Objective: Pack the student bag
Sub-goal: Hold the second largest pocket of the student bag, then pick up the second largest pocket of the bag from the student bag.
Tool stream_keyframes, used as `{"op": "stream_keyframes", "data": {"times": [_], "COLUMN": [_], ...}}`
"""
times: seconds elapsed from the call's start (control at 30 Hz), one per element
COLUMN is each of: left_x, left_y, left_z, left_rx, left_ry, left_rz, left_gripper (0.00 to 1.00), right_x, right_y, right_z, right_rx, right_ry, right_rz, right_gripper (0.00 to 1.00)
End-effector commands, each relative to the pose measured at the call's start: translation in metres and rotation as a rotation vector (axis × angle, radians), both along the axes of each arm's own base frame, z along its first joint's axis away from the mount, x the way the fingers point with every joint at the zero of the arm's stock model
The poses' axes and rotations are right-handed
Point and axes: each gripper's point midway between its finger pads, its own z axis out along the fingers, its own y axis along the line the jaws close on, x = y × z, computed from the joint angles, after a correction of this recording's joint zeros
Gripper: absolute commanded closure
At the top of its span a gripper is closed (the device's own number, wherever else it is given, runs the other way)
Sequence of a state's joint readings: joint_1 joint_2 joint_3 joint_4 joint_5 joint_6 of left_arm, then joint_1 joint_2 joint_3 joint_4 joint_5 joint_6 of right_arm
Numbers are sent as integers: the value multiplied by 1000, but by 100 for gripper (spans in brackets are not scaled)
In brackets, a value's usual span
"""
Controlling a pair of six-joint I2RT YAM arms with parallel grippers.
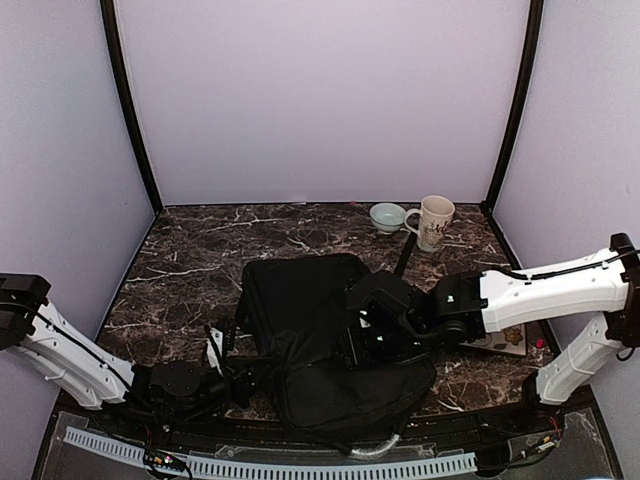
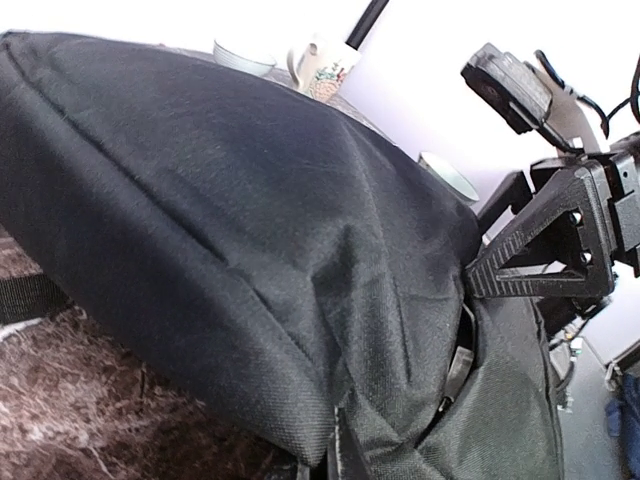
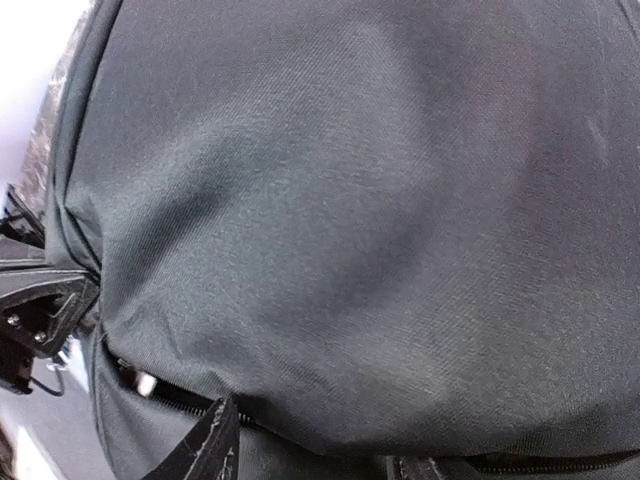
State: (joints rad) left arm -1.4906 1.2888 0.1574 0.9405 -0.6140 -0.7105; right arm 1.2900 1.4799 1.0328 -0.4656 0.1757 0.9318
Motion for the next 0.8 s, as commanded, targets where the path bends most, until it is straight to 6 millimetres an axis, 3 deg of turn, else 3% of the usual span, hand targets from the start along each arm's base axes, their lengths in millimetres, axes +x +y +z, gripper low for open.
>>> {"op": "stream_keyframes", "data": {"times": [0.0, 0.07, 0.2, 0.3, 0.6, 0.77], "left_x": [-4, -6, -7, -7, -7, -5], "left_y": [-24, -28, -34, -37, -26, -25], "left_z": [42, 41, 43, 43, 46, 44], "left_rx": [-99, -100, -105, -94, -105, -95], "left_ry": [-87, -92, -113, -128, -127, -134], "left_rz": [-40, -56, -67, -68, -61, -51], "left_gripper": [100, 100, 100, 100, 100, 100], "right_x": [-11, -26, -54, -63, -51, -30], "right_y": [47, 63, 87, 96, 99, 68], "right_z": [23, 36, 43, 51, 25, 32], "right_rx": [67, 80, 131, 198, 110, 34], "right_ry": [-55, -61, -17, 32, 93, 50], "right_rz": [261, 344, 447, 455, 333, 191], "right_gripper": [52, 52, 52, 52, 52, 52]}}
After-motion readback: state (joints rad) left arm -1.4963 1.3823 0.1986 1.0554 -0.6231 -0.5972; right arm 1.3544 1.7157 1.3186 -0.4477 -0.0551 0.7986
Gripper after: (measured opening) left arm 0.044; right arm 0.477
